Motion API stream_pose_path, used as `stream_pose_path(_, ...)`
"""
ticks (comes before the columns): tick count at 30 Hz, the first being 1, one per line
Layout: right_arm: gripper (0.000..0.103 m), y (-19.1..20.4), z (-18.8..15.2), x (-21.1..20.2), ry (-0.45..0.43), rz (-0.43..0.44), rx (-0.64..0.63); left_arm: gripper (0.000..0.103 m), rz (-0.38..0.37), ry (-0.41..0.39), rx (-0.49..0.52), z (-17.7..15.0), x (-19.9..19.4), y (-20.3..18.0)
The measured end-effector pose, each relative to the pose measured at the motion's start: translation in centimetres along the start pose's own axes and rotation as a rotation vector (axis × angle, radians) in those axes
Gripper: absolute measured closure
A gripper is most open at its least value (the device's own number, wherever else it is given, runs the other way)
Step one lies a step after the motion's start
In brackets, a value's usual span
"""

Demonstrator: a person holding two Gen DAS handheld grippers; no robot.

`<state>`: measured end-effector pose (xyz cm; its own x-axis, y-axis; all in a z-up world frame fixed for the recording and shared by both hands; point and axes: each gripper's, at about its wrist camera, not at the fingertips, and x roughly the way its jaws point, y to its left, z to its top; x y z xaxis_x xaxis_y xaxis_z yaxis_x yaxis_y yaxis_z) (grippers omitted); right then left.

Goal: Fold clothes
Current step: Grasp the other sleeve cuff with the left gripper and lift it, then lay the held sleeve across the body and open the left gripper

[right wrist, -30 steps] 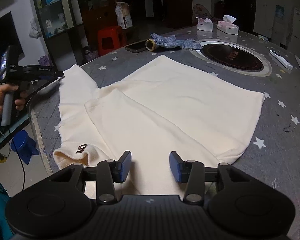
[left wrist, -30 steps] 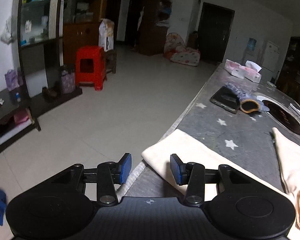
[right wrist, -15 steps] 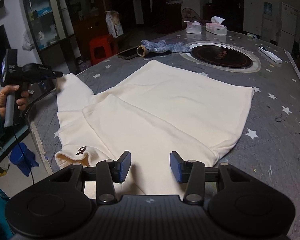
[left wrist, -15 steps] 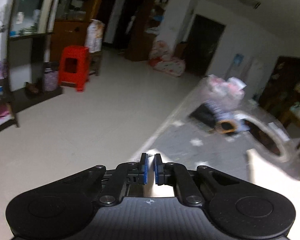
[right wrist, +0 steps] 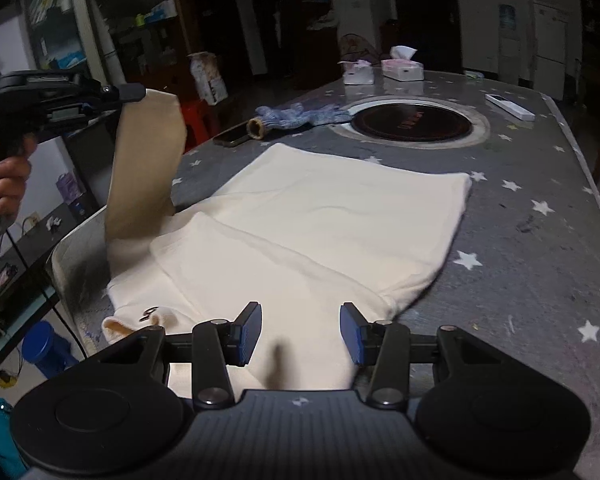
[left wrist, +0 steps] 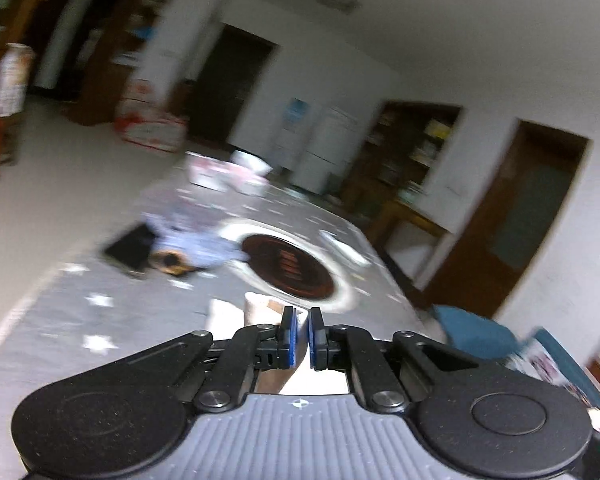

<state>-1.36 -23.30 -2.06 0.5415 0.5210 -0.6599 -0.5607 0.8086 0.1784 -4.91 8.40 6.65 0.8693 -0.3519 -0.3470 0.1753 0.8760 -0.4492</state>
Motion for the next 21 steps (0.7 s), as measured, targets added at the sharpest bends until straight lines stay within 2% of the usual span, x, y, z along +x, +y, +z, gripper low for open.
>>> stream_pose_path(4, 0.059, -0.8, -0.7, -0.5, -0.007, -0.003, 0.035, 0.097, -0.132, 0.097, 0.041, -2.1, 2.6, -3.7)
stream_pose_path(9, 0.059, -1.9, -1.5, -1.6, -0.018, -0.025, 0.067, 0.096, -0.229, 0.228, 0.097, -5.8, 4.7, -6.5)
stream_pose_path(11, 0.059, -2.4, -1.7, -1.9, -0.023, -0.037, 0.086, 0.096, -0.245, 0.278, 0.106, -7.2, 5.6, -7.0)
stream_pose_path(16, 0.06, -2.9, -1.6, -2.1, -0.033, -0.047, 0.103, 0.088, -0.29, 0.373, 0.144, -9.5, 6.6, -7.4)
stream_pose_path(18, 0.06, -2.6, -1.5, -2.1, -0.036, -0.039, 0.089, 0.084, -0.296, 0.377, 0.165, -9.8, 6.3, -7.2)
stream_pose_path(19, 0.06, -2.4, -1.3, -2.1, -0.038, -0.036, 0.081, 0.08, -0.286, 0.368, 0.174, -9.7, 5.9, -6.8)
stream_pose_path(21, 0.061, -2.0, -1.1, -1.9, -0.038, -0.03, 0.063, 0.079, -0.244, 0.348, 0.179, -9.3, 5.2, -5.4)
